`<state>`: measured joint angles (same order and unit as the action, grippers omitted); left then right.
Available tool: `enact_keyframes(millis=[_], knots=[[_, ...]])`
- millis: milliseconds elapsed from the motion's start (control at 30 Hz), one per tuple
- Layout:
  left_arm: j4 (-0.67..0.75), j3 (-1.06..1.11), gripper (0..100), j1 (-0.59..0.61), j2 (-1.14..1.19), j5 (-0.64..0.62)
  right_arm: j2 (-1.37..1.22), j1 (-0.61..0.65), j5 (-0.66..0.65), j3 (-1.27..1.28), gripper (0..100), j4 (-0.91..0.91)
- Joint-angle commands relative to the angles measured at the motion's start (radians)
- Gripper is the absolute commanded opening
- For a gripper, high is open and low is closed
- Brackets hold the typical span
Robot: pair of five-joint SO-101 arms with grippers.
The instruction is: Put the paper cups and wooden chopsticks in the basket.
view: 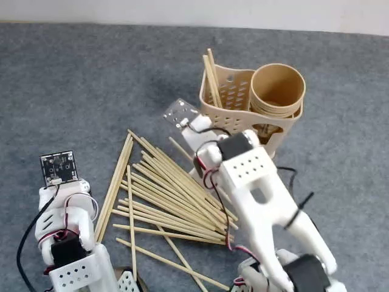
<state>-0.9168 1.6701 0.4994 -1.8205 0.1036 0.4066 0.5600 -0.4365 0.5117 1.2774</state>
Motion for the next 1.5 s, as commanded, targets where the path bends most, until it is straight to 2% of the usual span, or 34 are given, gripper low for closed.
enact_keyframes(millis=[0, 300, 433, 533, 933, 1233, 1467], knots=[[0.020, 0.005, 0, -0.016, -0.008, 0.009, 0.130, -0.002, -0.008, 0.021, 0.5, -0.044], [0.020, 0.005, 0, -0.016, -0.008, 0.009, 0.266, -0.002, 0.006, 0.031, 0.5, -0.044], [0.020, 0.005, 0, -0.016, -0.008, 0.009, 0.341, -0.002, 0.195, 0.028, 0.5, -0.088], [0.020, 0.005, 0, -0.016, -0.008, 0.009, 0.412, -0.004, 0.282, 0.033, 0.5, -0.177], [0.020, 0.005, 0, -0.016, -0.008, 0.009, 0.588, -0.016, 0.284, 0.027, 0.5, -0.490], [0.020, 0.005, 0, -0.016, -0.008, 0.009, 0.590, -0.154, 0.288, 0.025, 0.5, -0.799], [0.020, 0.005, 0, -0.016, -0.008, 0.009, 0.588, -0.209, 0.288, 0.035, 0.5, -1.055]])
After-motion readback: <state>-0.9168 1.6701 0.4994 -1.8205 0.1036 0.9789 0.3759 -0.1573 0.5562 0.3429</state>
